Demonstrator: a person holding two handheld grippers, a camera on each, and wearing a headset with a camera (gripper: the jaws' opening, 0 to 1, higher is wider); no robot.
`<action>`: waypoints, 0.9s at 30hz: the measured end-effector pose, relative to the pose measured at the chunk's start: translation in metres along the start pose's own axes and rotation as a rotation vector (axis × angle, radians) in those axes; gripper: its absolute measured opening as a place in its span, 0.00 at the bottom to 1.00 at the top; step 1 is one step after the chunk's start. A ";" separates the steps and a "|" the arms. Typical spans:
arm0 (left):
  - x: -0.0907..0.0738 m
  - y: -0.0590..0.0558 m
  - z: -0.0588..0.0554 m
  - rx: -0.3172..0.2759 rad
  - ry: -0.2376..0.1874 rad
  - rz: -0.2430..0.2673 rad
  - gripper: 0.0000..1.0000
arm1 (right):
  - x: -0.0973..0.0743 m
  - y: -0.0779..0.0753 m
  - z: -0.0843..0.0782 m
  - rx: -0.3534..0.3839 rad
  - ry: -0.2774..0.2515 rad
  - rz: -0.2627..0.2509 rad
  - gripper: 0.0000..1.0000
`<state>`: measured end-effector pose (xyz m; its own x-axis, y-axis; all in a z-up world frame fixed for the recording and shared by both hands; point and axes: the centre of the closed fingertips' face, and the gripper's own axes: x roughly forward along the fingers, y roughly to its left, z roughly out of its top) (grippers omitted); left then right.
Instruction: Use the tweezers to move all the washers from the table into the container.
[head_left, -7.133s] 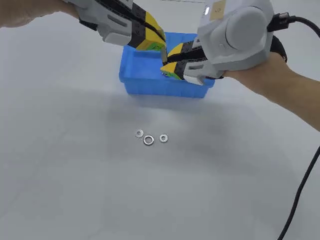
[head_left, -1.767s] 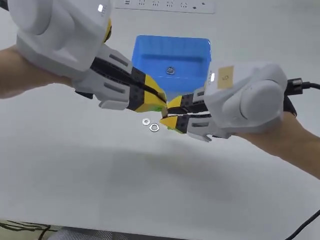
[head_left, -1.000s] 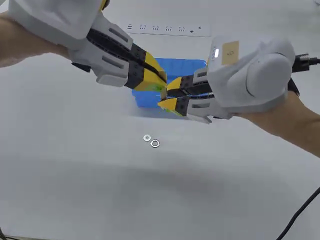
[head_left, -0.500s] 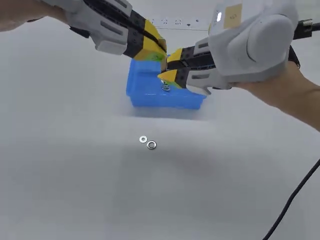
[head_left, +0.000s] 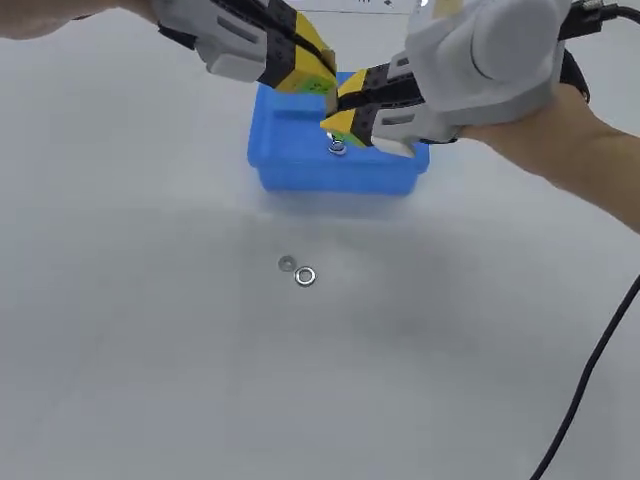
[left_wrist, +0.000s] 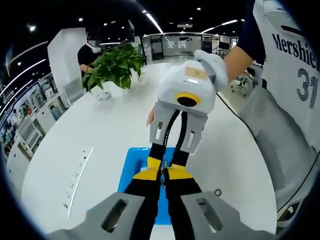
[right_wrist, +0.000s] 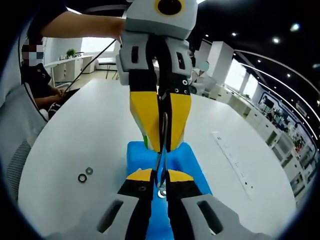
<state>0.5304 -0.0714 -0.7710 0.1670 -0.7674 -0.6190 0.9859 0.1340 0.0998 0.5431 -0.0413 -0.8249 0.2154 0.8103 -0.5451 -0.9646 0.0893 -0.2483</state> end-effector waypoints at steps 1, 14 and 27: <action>0.002 0.001 -0.002 0.000 0.001 0.000 0.07 | 0.002 0.000 -0.002 0.006 -0.001 0.004 0.10; 0.016 0.009 -0.011 -0.022 0.006 -0.012 0.07 | 0.008 -0.004 -0.016 0.045 0.009 0.006 0.10; 0.012 0.005 -0.001 0.003 0.000 -0.012 0.07 | -0.001 -0.003 -0.011 0.040 0.018 -0.014 0.11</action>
<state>0.5371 -0.0790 -0.7785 0.1553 -0.7686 -0.6206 0.9879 0.1229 0.0950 0.5473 -0.0484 -0.8322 0.2310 0.7984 -0.5560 -0.9667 0.1239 -0.2238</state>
